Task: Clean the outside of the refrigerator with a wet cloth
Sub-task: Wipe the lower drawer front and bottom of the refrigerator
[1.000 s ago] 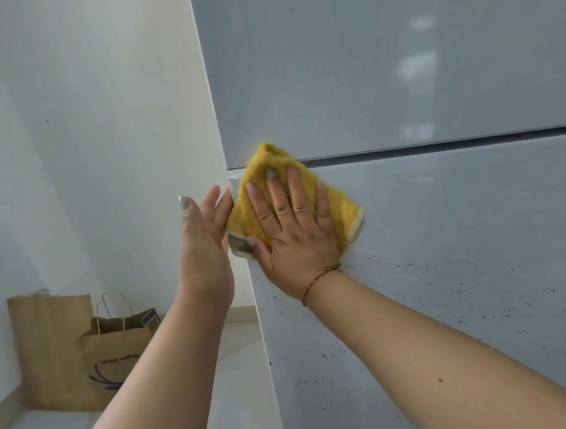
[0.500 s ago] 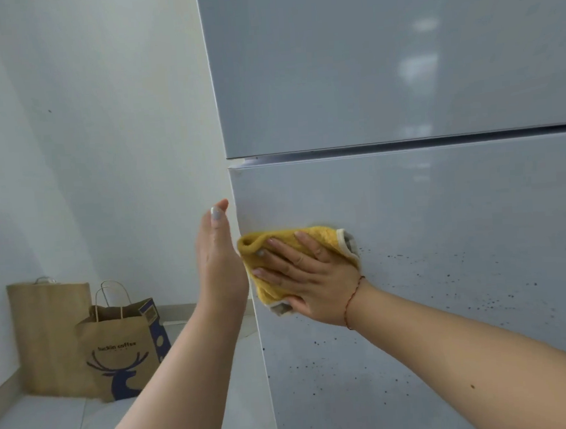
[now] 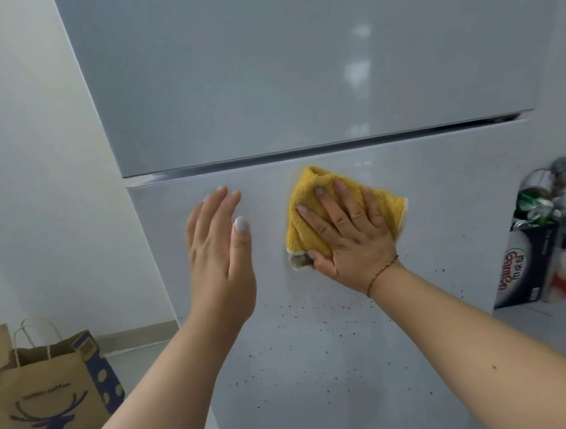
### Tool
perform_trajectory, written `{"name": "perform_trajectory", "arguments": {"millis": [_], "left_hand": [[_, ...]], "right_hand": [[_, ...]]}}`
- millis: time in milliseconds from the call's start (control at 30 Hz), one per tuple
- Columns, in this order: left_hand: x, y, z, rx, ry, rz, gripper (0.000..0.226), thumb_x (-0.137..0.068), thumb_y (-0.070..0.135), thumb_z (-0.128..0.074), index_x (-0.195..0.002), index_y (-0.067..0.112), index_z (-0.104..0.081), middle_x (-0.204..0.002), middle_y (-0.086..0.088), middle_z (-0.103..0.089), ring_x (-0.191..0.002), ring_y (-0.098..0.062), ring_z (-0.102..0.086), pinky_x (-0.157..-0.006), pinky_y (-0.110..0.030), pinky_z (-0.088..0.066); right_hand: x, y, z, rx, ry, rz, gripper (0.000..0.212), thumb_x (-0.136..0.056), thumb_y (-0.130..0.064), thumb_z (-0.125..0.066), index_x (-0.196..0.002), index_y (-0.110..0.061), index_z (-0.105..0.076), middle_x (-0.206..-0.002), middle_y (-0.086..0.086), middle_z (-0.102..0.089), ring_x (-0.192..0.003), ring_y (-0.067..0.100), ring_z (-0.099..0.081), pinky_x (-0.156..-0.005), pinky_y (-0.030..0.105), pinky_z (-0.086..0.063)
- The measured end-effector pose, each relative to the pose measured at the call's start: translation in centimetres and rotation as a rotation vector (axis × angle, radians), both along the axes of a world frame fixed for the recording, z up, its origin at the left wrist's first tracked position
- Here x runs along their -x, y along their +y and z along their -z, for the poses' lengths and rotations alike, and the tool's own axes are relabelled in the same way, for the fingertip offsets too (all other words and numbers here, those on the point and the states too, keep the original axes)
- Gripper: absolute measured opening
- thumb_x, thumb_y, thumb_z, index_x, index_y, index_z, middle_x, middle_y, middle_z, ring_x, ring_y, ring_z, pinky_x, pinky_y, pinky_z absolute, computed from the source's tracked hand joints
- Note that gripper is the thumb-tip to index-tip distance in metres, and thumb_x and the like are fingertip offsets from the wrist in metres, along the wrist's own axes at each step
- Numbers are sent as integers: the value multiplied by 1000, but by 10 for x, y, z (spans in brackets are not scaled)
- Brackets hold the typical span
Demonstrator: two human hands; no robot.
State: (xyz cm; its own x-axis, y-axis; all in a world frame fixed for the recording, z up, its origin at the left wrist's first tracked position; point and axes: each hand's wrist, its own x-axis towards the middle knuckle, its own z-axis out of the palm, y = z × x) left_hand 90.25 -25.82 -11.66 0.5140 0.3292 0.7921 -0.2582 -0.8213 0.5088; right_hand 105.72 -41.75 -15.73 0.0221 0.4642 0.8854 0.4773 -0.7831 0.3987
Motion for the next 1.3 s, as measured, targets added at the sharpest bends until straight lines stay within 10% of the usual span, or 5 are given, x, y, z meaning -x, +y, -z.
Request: {"name": "perform_trajectory", "arguments": {"millis": [333, 433, 700, 833, 1300], "left_hand": [[-10, -5, 0, 12, -52, -86, 56, -95, 47, -25, -133, 16, -52, -145, 0, -43, -138, -18, -28, -116, -36, -20], [-10, -3, -2, -63, -16, -128, 61, -95, 47, -22, -140, 15, -46, -151, -1, -37, -141, -16, -21, -115, -27, -12], [-15, -5, -1, -128, 99, -77, 80, -90, 71, 0, -154, 27, -15, -163, 5, -5, -149, -6, 12, -122, -44, 3], [-18, -17, -2, -154, 144, -118, 86, -86, 75, 5, -155, 28, -17, -164, -1, 3, -148, -14, 20, -120, -49, 10], [-30, -21, 2, -321, 286, -216, 89, -87, 74, -1, -156, 21, -15, -161, -15, 19, -145, -30, 29, -114, -52, 18]], "right_hand": [[-29, -61, -3, -823, 471, 229, 70, -96, -55, -14, -152, -13, -15, -157, 17, -18, -144, 37, -15, -114, 57, -17], [-13, -29, -12, -1026, 612, 217, 72, -94, -53, -15, -152, -10, -12, -158, 18, -14, -145, 39, -12, -115, 55, -15], [34, 56, -7, -277, 328, 27, 80, -90, -64, -35, -153, -24, -5, -160, 10, 5, -146, 35, 3, -115, 58, 1], [11, 18, -14, -46, 118, -41, 70, -89, -60, -43, -148, -27, -28, -156, 7, -17, -145, 31, -12, -115, 57, -13], [-68, -154, -37, -776, 606, 217, 77, -91, -63, -14, -153, -19, 1, -160, 13, 1, -147, 30, 1, -118, 52, -4]]}}
